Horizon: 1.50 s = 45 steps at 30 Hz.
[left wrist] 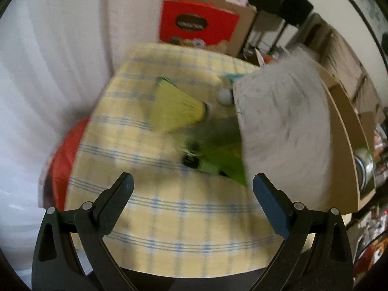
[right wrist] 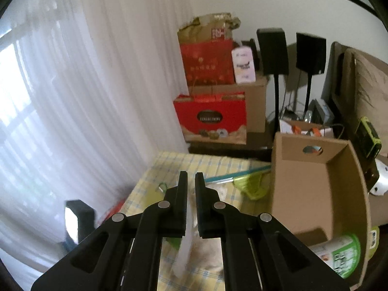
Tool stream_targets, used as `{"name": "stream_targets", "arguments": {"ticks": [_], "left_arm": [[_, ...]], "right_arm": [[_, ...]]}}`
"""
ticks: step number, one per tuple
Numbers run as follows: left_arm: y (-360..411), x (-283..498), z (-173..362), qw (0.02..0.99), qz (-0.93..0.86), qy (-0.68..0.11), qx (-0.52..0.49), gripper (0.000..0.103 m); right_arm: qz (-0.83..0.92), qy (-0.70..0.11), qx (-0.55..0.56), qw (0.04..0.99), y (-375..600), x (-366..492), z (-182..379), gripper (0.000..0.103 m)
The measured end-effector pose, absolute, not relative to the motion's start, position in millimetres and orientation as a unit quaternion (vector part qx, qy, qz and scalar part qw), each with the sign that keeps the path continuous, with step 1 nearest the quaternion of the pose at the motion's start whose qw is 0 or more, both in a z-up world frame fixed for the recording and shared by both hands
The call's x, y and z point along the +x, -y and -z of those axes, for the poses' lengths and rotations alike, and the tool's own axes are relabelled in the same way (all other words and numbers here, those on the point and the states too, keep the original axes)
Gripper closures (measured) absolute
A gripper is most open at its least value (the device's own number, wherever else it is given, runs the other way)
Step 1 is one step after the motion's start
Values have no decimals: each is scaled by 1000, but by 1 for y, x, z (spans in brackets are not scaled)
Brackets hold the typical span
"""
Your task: Organize objects
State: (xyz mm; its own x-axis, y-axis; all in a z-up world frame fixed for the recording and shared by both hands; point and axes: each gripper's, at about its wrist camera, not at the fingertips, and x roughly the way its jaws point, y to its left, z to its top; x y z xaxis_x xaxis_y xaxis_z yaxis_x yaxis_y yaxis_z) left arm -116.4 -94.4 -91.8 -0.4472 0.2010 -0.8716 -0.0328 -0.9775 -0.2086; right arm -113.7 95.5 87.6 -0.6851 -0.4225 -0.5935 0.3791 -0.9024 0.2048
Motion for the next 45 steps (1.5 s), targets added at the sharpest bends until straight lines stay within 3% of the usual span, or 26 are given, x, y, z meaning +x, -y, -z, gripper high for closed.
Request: {"name": "stream_targets", "arguments": {"ticks": [5,6,7,9,12,15,19,41,42,44,45], "left_arm": [[77,-119,98,71,-841,78,-531,8],[77,-118,98,70,-840,81,-531,8],[77,-118,98,70,-840,84,-531,8],[78,-116,97,67,-841,84,-531,8],[81,-115,94,58,-843,78,-529,8],[88,-116,90,54,-844,76,-527,8],[91,-116,87,53,-848,73,-522,8],[108,-111,76,25,-864,70,-498,8],[108,-111,77,25,-864,70,-499,8],[107,-111,79,27,-862,70,-500,8],[107,-111,80,29,-862,71,-501,8]], "right_arm": [[906,-1,368,211,-96,-110,-72,92],[901,-12,381,207,-93,-111,-62,84],[898,-12,388,207,-93,-112,-53,66],[887,-5,411,210,-90,-115,-32,48],[879,-5,430,207,-84,-121,-9,44],[870,-6,449,202,-77,-127,12,28],[863,-10,468,191,-69,-139,34,23],[855,-47,494,150,-49,-161,92,23],[854,-51,496,151,-47,-161,95,25],[852,-63,499,149,-44,-160,99,44],[850,-71,500,146,-43,-159,102,63]]}}
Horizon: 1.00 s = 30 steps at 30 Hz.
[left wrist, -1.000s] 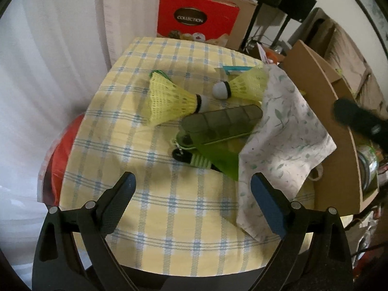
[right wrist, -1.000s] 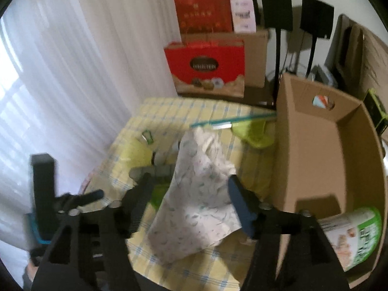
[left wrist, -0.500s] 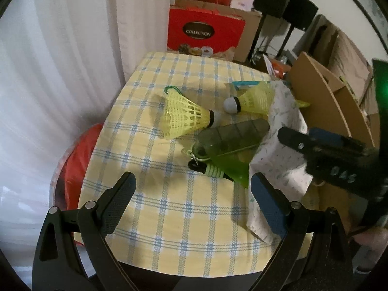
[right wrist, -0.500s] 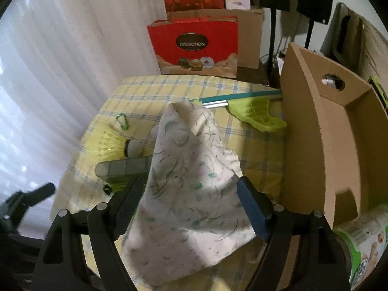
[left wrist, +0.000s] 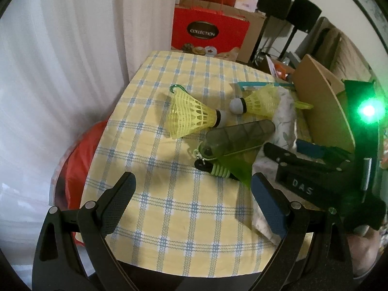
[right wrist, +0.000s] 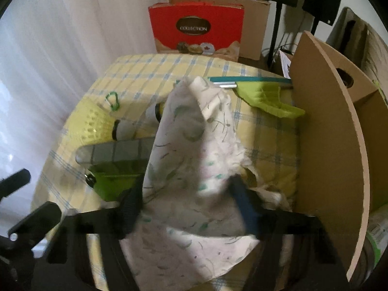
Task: Organize objects
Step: 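Lift the floral tote bag with the right gripper above the table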
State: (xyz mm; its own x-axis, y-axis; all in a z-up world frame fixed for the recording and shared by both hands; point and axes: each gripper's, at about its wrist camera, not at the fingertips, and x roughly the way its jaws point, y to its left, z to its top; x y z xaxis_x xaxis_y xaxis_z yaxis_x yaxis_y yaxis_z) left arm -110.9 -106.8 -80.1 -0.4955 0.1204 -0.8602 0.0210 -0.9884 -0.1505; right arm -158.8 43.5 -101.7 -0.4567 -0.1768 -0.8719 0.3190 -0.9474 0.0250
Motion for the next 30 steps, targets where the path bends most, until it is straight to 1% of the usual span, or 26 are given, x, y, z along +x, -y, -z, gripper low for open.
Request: {"name": "stream_targets", "arguments": {"ticks": [1,2,4,7,17,18,20,23,28,30], "left_arm": [[106,-111,81,30,-862,70,-502,8],[106,-111,81,32,-861,69,-503,8],[104,-111,83,34,-861,67,-504,8],[101,-112,84,38,-859,66,-506,8],[90,-118,91,43,-848,84,-521,8],[89,-119,92,44,-846,88,-524,9],[85,-122,95,44,-840,93,-532,14],[75,-128,100,53,-833,95,-542,15],[56,-137,106,31,-830,73,-552,20],[50,-142,111,26,-824,79,-561,22]], "right_arm": [[849,-73,503,144,-43,-158,103,79],[848,-72,505,144,-44,-158,104,84],[849,-64,504,146,-48,-155,101,92],[857,-52,489,153,-55,-149,89,97],[899,-4,400,177,-87,-126,3,98],[902,0,393,178,-89,-125,-5,98],[907,10,380,183,-96,-122,-20,98],[910,18,368,188,-103,-120,-39,98],[912,11,360,195,-113,-111,-59,98],[912,8,361,193,-117,-109,-62,98]]}}
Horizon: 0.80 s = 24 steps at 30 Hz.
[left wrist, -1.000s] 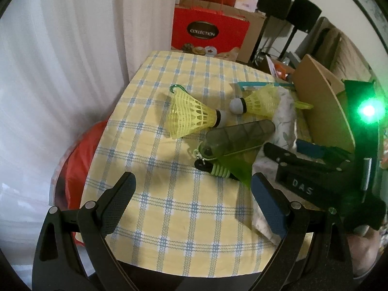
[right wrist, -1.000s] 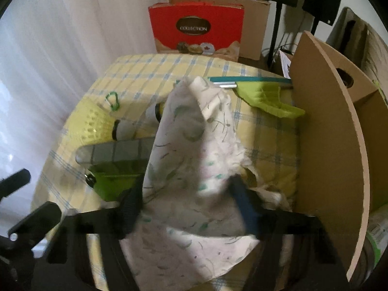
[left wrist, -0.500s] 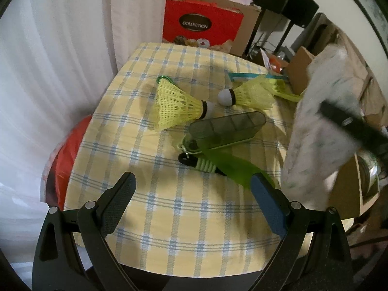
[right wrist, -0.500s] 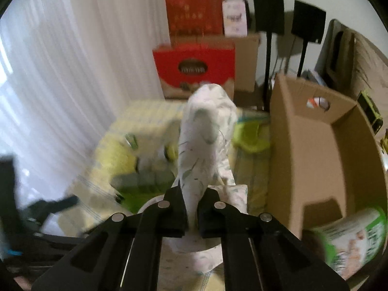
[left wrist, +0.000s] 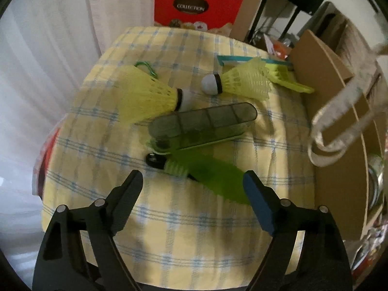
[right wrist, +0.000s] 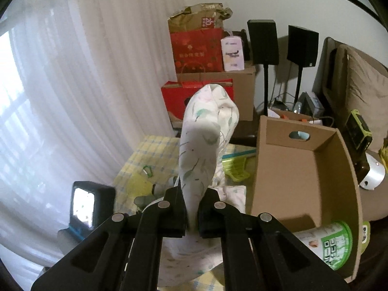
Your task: Organize objects
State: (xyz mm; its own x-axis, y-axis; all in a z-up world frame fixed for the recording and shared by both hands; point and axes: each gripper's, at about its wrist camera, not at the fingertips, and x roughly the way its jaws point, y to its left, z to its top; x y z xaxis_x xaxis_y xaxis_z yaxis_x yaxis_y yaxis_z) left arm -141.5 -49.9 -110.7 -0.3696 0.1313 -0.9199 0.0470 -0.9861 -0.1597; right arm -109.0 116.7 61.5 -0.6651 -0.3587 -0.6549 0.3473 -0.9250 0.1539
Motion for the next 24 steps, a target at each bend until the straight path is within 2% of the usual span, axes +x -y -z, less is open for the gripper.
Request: {"name": "stream_targets", "arguments": {"ticks": [6,13,15,17,18,20,24], "left_arm": [[39,-153,124,0,-811,118,-573,27],[27,-158,127,-50,-827,84,-554,29],[22,-156,127,-65,-834,62,-545,35],[20,-153,126,-76,-838,44,-538,50],[21,-152,126,-77,-839,40,-537,52],[29,-149,125,-76,-840,44,-535,65],[50,-146,122,-56,-833,83,-544,80]], "right_arm": [[913,14,364,187,-131,-100,-59,98],[912,19,367,179,-141,-92,-55,98],[913,19,366,178,-142,-90,-56,98],[913,18,366,177,-142,-91,-55,98],[913,18,366,177,-142,-90,-55,98],[913,17,368,176,-142,-91,-55,98],[912,20,372,173,-143,-91,-53,98]]}}
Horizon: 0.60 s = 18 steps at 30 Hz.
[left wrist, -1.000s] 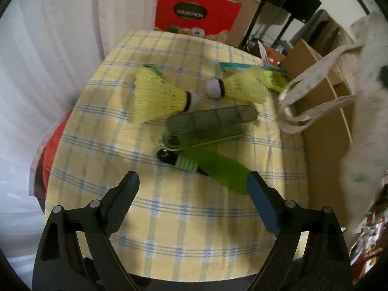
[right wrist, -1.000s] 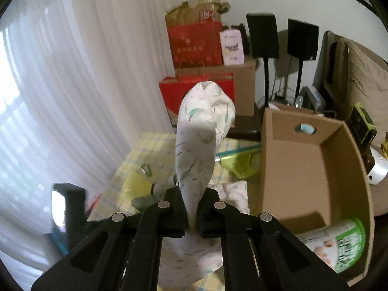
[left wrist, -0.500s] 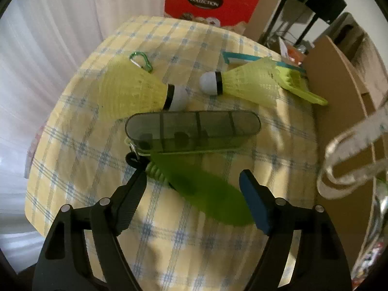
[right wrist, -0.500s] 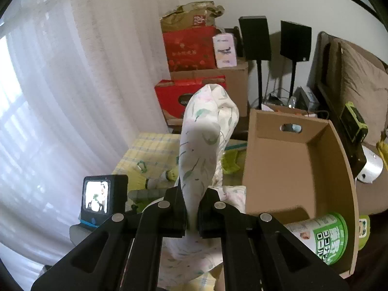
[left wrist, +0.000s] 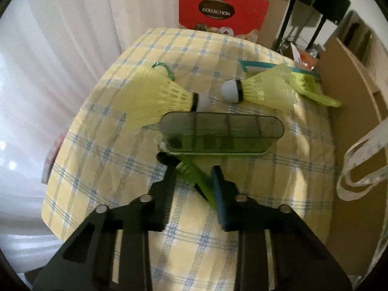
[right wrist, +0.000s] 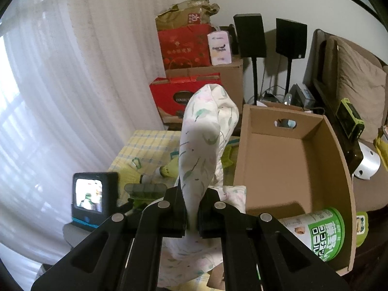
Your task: Organize objects
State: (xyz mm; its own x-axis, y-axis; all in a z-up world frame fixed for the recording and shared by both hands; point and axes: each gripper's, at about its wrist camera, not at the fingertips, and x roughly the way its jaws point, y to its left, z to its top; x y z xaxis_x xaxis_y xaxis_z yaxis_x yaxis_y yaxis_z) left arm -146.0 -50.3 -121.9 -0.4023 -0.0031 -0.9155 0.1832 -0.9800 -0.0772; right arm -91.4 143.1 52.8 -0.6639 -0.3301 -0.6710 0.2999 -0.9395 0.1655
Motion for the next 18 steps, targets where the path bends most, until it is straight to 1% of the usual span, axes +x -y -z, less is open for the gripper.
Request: {"name": "stream_targets", "arguments": {"ticks": [2,5,8,12,18], "left_arm": [[61,-143,119,47,832,-102,544,89],[70,-137,113,34,831,-113,543,93],[76,-131,108,16,830,-120,545,95],[82,-124,107,-3,825,-132,550,95],[76,-123,105,-33,829,-103,549,97]], "right_arm": [[911,22,373,173,-144,-90,-52,98],[911,21,374,173,-144,-89,-52,98],[911,20,374,175,-143,-88,-53,98],[910,18,373,178,-142,-87,-54,98],[908,15,376,183,-139,-84,-51,98]]}}
